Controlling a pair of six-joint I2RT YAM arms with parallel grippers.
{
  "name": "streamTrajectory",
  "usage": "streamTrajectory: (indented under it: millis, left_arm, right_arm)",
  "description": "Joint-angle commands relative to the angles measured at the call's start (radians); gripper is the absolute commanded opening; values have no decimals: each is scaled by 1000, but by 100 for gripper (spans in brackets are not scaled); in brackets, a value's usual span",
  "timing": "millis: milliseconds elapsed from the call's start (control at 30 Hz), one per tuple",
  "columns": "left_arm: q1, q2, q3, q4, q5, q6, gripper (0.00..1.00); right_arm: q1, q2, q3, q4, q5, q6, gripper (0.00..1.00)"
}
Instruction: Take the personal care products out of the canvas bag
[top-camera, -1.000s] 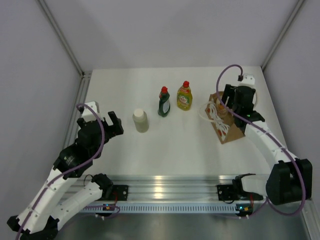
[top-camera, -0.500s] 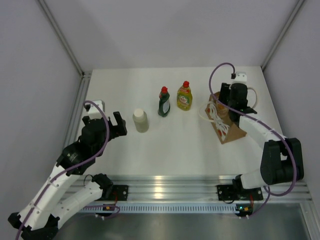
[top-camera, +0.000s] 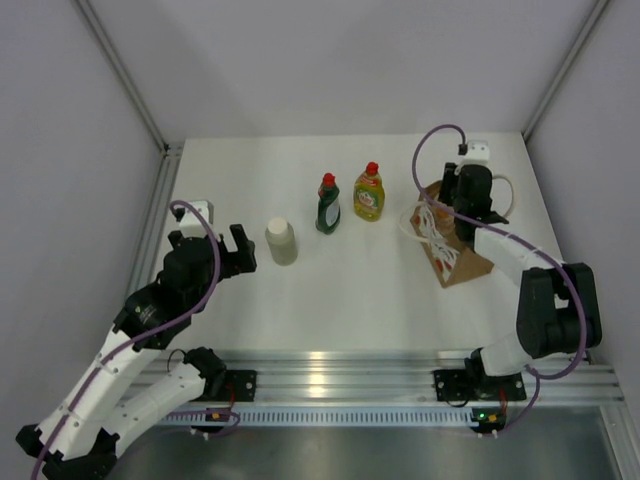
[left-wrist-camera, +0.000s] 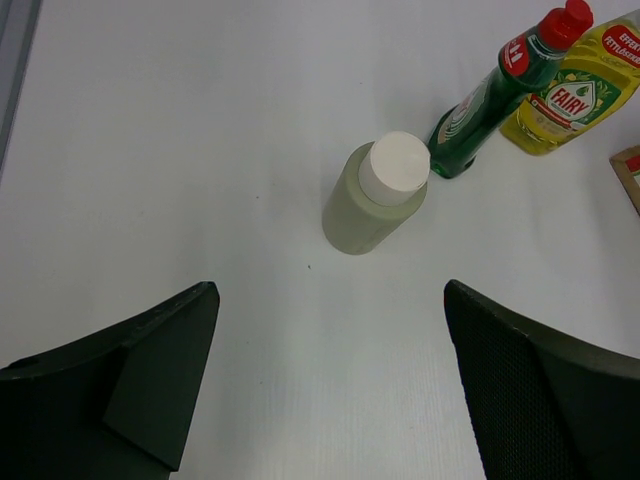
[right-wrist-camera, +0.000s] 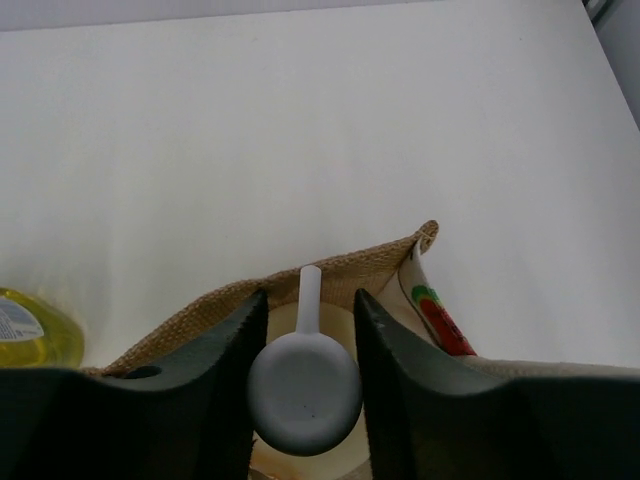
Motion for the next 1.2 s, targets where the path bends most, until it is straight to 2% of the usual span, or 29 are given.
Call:
streamTrajectory:
  millis: [0, 200, 267, 367, 1167]
  left_arm:
    - [5, 8, -4, 51, 13, 13, 98]
    - [5, 13, -4, 54, 25, 16, 98]
    - [5, 13, -4, 54, 27, 18, 98]
    - [5, 14, -4, 55, 28, 18, 98]
    - [5, 11, -6, 60, 42, 22, 98]
  right_arm:
    - [-21, 10, 17, 134, -8, -7, 35]
    - [-23, -25, -31, 201, -40, -18, 12]
    - [-23, -47, -39, 210, -57, -21, 9]
    - [-21, -76, -33, 209, -62, -28, 0]
    - [-23, -255, 64, 80, -57, -65, 0]
